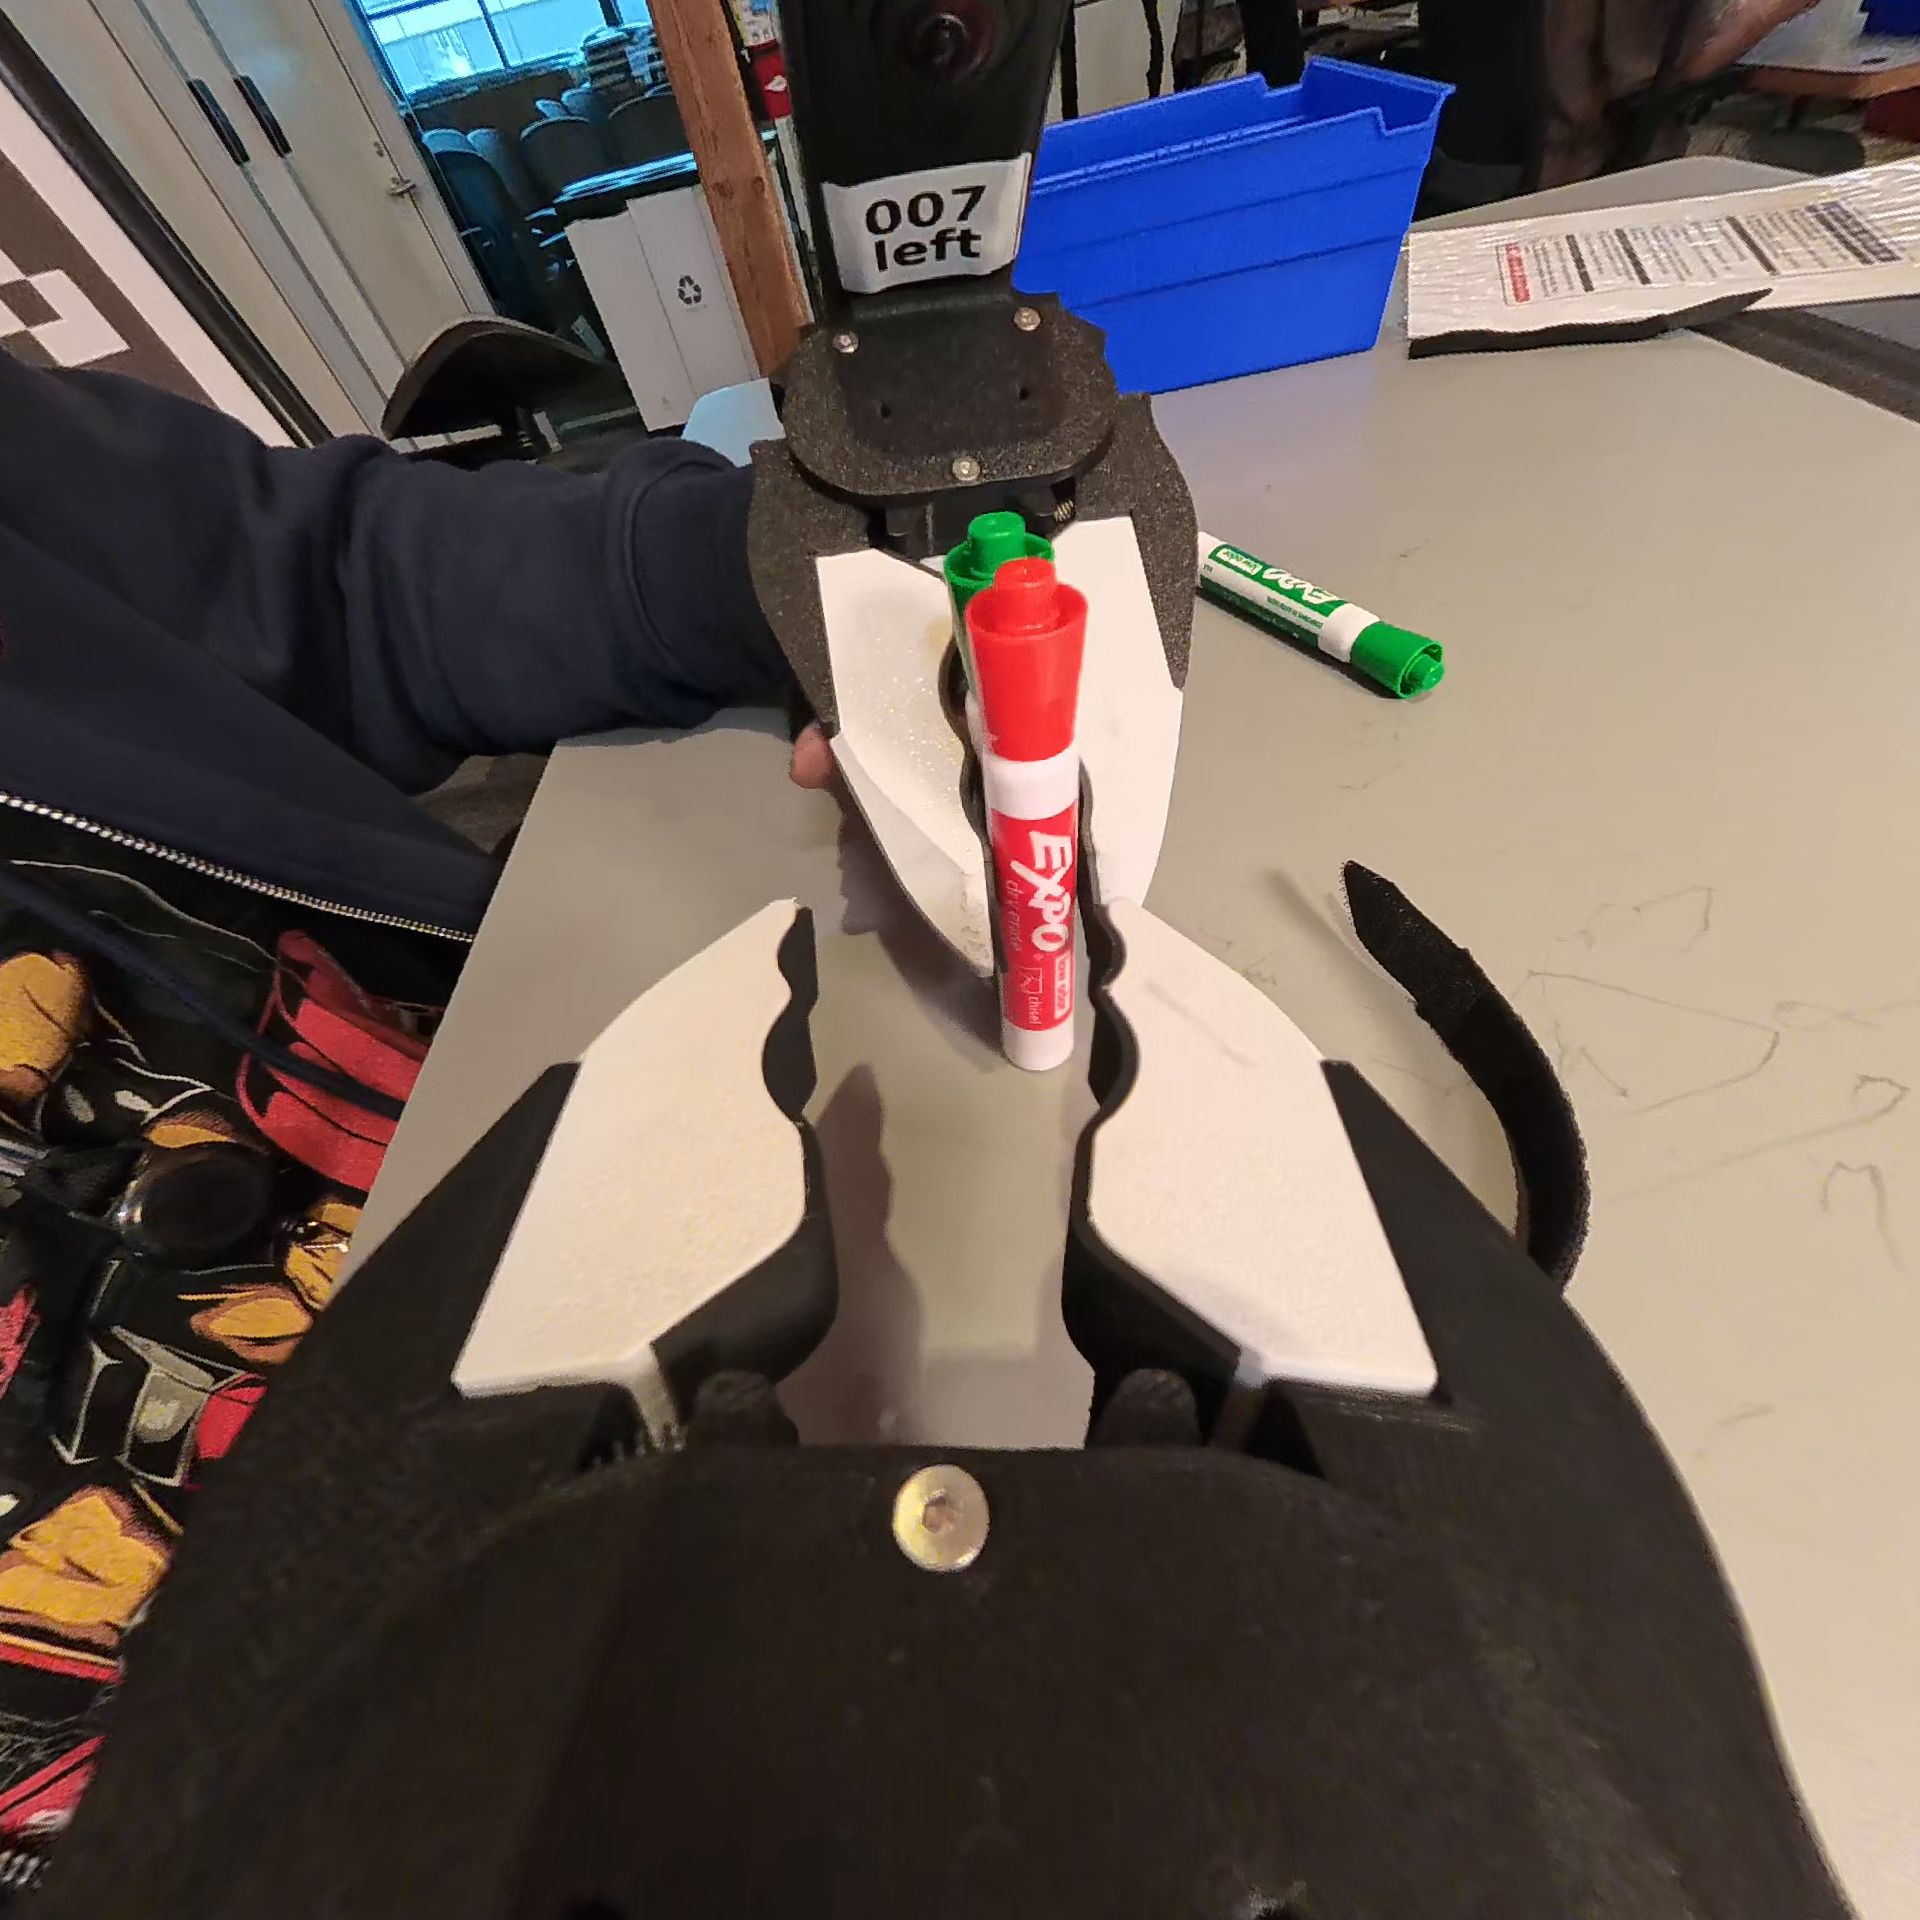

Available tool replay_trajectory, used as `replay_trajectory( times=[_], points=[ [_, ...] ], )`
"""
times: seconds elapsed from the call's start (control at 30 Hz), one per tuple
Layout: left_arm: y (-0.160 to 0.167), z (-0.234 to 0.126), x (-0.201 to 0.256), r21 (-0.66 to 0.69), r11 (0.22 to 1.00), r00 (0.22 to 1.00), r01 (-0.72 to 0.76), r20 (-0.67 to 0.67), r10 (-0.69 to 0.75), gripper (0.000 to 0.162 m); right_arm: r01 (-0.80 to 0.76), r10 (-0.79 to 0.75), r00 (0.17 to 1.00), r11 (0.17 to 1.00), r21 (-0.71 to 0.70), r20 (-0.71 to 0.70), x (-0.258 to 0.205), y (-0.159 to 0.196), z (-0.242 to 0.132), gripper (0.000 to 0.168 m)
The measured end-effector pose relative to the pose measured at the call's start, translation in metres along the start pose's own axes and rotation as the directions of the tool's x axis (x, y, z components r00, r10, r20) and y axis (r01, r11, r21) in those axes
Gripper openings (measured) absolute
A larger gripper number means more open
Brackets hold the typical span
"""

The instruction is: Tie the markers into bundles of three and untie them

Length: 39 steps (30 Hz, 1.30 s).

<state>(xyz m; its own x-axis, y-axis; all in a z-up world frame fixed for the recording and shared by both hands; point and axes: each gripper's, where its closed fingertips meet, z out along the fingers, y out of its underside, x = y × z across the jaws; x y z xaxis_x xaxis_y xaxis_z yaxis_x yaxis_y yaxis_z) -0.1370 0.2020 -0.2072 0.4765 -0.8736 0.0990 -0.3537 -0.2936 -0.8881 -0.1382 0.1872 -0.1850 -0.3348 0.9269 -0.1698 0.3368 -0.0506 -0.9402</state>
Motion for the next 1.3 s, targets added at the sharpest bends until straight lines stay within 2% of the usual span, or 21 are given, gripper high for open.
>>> replay_trajectory(
  times=[0.13, 0.27, 0.43, 0.57, 0.67, 0.87, 1.3],
  points=[
    [0.001, 0.0, 0.003, -0.004, 1.0, 1.0, -0.023, 0.005, 0.023, 0.019, -0.001, 0.001, 1.0, 1.0, -0.029, -0.023, 0.003, 0.004, 0.0, 0.052],
    [-0.006, -0.005, -0.005, 0.044, 0.999, 0.999, 0.03, 0.039, -0.032, 0.019, -0.025, 0.022, 0.999, 0.998, -0.059, -0.042, 0.007, 0.008, 0.002, 0.054],
    [-0.037, -0.026, -0.009, 0.195, 0.979, 0.996, 0.065, 0.046, -0.076, 0.019, -0.076, 0.072, 0.995, 0.996, -0.054, -0.067, 0.015, 0.008, 0.004, 0.067],
    [-0.063, -0.03, 0.0, 0.281, 0.959, 0.998, 0.038, 0.042, -0.052, 0.019, -0.039, 0.039, 0.996, 0.999, -0.002, -0.078, 0.015, -0.002, 0.007, 0.074],
    [-0.078, -0.025, 0.01, 0.321, 0.947, 0.999, -0.001, 0.046, -0.015, 0.019, 0.008, -0.007, 0.997, 1.0, 0.01, -0.073, 0.008, -0.005, 0.011, 0.071],
    [-0.09, -0.011, 0.029, 0.321, 0.946, 0.999, -0.033, 0.003, 0.034, 0.019, 0.054, -0.054, 0.998, 0.998, 0.02, -0.022, -0.009, -0.008, 0.02, 0.062],
    [-0.091, -0.002, 0.044, 0.299, 0.95, 0.995, -0.092, -0.009, 0.099, 0.019, 0.101, -0.101, 0.995, 0.995, 0.001, -0.002, -0.018, -0.006, 0.024, 0.052]
  ],
)
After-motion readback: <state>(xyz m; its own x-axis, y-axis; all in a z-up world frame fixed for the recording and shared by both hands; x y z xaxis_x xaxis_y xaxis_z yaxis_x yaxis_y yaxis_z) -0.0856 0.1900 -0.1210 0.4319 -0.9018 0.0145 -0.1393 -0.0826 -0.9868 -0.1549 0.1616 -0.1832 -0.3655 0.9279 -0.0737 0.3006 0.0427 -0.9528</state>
